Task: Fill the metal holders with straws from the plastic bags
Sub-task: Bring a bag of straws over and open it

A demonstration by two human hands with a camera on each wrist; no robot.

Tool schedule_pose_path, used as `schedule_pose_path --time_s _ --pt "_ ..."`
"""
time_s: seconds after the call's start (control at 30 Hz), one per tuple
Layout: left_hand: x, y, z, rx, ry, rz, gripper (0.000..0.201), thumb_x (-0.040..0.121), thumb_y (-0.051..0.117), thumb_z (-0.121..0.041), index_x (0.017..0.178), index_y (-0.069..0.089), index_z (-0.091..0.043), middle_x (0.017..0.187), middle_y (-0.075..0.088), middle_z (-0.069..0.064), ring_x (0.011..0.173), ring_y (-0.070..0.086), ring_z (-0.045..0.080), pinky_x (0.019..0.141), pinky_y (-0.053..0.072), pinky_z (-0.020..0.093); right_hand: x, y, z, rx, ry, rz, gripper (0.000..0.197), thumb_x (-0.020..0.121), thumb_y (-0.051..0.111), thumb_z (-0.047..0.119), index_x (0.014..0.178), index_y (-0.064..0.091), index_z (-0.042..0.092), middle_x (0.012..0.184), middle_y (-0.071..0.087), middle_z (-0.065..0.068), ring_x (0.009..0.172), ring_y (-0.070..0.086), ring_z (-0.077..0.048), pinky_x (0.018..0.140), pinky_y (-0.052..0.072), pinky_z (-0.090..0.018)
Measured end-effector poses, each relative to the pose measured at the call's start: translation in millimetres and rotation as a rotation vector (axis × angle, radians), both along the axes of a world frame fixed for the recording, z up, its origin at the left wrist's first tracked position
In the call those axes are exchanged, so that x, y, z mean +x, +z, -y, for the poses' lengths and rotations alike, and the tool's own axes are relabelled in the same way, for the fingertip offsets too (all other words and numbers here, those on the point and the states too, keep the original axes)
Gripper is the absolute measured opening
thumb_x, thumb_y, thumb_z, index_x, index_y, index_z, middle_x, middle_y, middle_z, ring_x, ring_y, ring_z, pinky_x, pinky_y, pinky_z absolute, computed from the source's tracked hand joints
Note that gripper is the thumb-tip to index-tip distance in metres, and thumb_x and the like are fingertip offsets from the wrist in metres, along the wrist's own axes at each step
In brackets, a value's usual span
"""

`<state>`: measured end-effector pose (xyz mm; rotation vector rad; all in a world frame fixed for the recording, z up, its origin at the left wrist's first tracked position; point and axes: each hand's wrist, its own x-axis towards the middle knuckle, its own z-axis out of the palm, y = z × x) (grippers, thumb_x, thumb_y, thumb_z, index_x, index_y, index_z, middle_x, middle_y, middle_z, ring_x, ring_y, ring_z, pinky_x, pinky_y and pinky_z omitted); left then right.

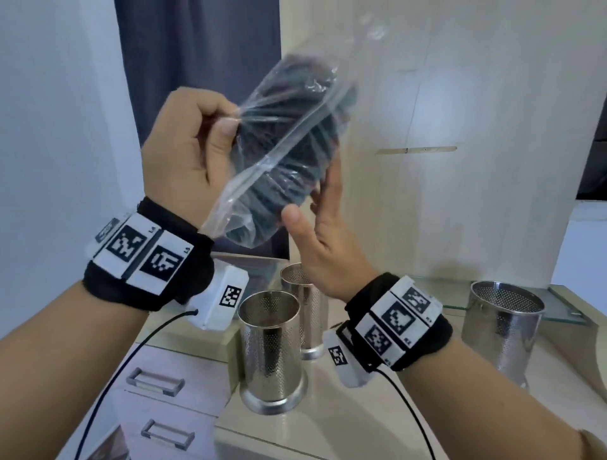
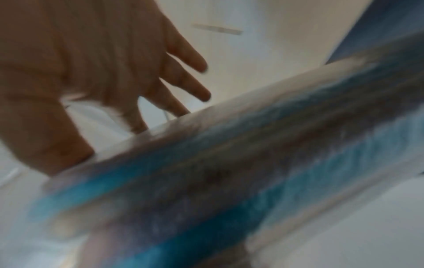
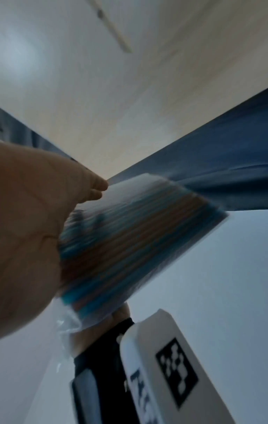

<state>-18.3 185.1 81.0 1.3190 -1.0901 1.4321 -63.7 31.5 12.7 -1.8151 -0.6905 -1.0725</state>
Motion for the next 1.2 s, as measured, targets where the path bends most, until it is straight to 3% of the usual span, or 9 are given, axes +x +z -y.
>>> schedule_pose_path --time_s 0.1,0.27,0.4,0.5,0.67,0.8,0.9,1.1,1.2 --pt "-30.0 8.6 22.7 0.031 -0.337 -0.01 0.008 0.101 0.045 -0.009 0.102 0.051 -0.014 0.109 0.065 0.011 0.099 0.065 0.02 0.086 0.05 0.038 -30.5 18.8 12.9 0.008 0.005 0.115 0.096 0.096 0.04 0.059 0.152 -0.02 0.01 0.164 0.013 -0.014 0.148 0.027 -0.02 0.119 0.029 -0.046" --pt "-66.5 -1.5 69.2 0.081 -0.628 -0.202 0.014 0.102 0.035 0.001 0.101 0.04 -0.013 0.081 0.055 -0.016 0.069 0.051 -0.006 0.067 0.04 0.013 -85.8 31.2 49.8 0.026 0.032 0.094 0.098 0.094 0.036 0.061 0.154 -0.014 0.003 0.162 0.018 -0.02 0.148 0.029 -0.024 0.119 0.03 -0.036" --pt "-95.2 -22.2 107.7 0.08 -0.779 -0.447 0.014 0.105 0.03 -0.003 0.111 0.038 -0.013 0.074 0.063 -0.02 0.066 0.057 -0.01 0.064 0.045 0.009 -120.1 24.4 79.8 0.03 -0.059 -0.074 0.091 0.092 0.027 0.062 0.156 -0.012 0.012 0.165 0.013 0.002 0.146 0.024 0.001 0.116 0.027 -0.017" --pt "-96.3 -49.0 134.2 0.087 -0.85 -0.616 0.02 0.104 0.035 -0.018 0.124 0.038 -0.02 0.108 0.064 0.003 0.101 0.064 0.01 0.092 0.053 0.036 -132.3 3.3 101.6 0.052 -0.166 -0.244 0.078 0.093 0.018 0.058 0.158 -0.009 0.023 0.158 0.013 0.025 0.132 0.02 0.027 0.105 0.02 0.001" --pt "-85.7 -100.8 168.4 0.218 -0.825 -0.88 0.038 0.101 0.031 -0.047 0.13 0.04 -0.025 0.128 0.058 0.011 0.115 0.061 0.02 0.101 0.049 0.039 -131.6 -44.7 137.4 0.152 -0.231 -0.55 0.069 0.092 0.02 0.065 0.154 -0.001 0.046 0.16 0.019 0.024 0.14 0.024 0.013 0.116 0.023 -0.014" --pt "-76.2 -131.6 177.0 0.348 -0.75 -0.976 0.053 0.1 0.028 -0.05 0.13 0.05 -0.012 0.121 0.064 0.003 0.117 0.06 0.011 0.107 0.044 0.041 -127.2 -67.3 152.1 0.167 -0.239 -0.662 0.055 0.102 0.024 0.053 0.154 0.007 0.043 0.15 0.024 0.034 0.125 0.022 0.032 0.114 0.022 -0.009" --pt "-71.5 -135.4 180.5 0.317 -0.78 -0.997 0.052 0.1 0.028 -0.052 0.132 0.048 -0.016 0.12 0.064 -0.003 0.113 0.061 0.006 0.1 0.048 0.03 -124.6 -66.2 153.6 0.163 -0.297 -0.691 0.066 0.099 0.024 0.058 0.157 0.001 0.038 0.161 0.016 0.02 0.145 0.018 0.005 0.12 0.014 -0.021" --pt "-61.4 -142.1 182.7 0.364 -0.762 -1.051 0.069 0.09 0.034 -0.071 0.143 0.034 -0.025 0.137 0.054 0.0 0.126 0.054 0.01 0.109 0.041 0.042 -118.1 -63.9 150.3 0.216 -0.298 -0.731 0.067 0.101 0.023 0.054 0.157 -0.007 0.032 0.15 0.016 0.022 0.13 0.016 0.011 0.088 0.018 0.011" --pt "-50.3 -150.6 190.9 0.372 -0.809 -1.141 0.1 0.073 0.032 -0.092 0.145 0.038 -0.022 0.139 0.055 0.005 0.13 0.052 0.022 0.112 0.035 0.051 -108.9 -74.9 144.2 0.247 -0.303 -0.685 0.1 0.081 0.023 0.087 0.159 -0.001 0.03 0.155 0.002 0.029 0.141 0.007 0.009 0.12 0.014 -0.021"
